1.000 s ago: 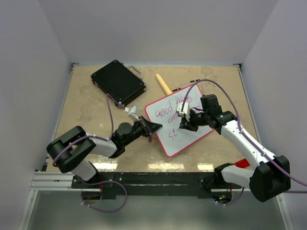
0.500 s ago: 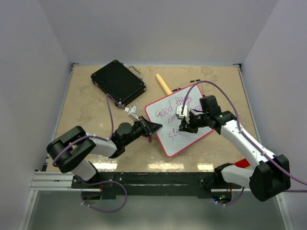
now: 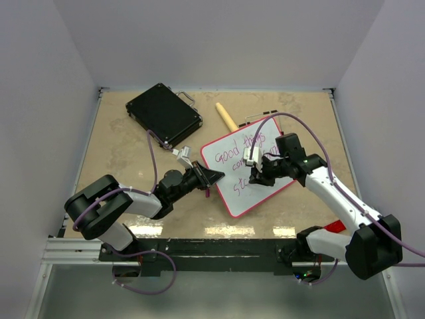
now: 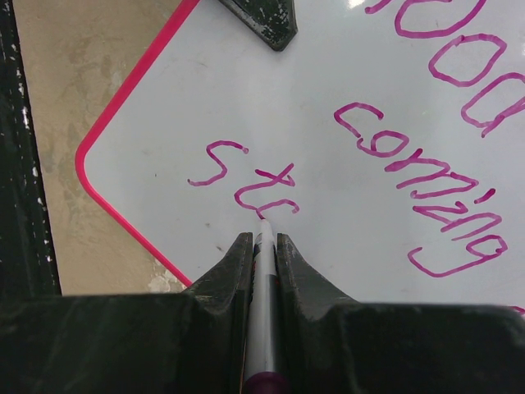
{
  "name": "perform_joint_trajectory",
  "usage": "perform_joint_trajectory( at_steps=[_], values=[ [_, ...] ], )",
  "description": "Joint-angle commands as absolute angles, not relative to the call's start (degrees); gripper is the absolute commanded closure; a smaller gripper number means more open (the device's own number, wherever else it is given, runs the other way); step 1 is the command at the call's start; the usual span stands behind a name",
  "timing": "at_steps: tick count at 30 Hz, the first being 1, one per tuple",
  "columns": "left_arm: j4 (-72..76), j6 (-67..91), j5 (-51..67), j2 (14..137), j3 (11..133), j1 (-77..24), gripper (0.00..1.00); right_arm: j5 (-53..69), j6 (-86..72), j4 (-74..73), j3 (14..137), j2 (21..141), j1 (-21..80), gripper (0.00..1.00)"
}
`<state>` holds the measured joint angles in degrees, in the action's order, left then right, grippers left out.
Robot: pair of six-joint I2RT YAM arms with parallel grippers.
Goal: Write a sentence on the whiteboard
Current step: Write on the whiteboard with the whiteboard marker without the cap.
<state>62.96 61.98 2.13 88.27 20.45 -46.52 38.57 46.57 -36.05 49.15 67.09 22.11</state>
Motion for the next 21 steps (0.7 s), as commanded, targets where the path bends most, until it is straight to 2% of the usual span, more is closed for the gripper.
perform_joint_trajectory(
  at_steps=[1, 21],
  values=[
    [70.31, 60.03, 2.2, 87.36, 21.36, -46.49, 1.0, 35.42, 44.13, -32.17, 49.92, 66.62, 22.32, 1.0],
    [70.22, 59.68, 2.46, 87.63, 21.8, -46.58, 1.0, 34.8, 42.71, -28.91, 50.36, 67.32, 22.32, 1.0]
  ],
)
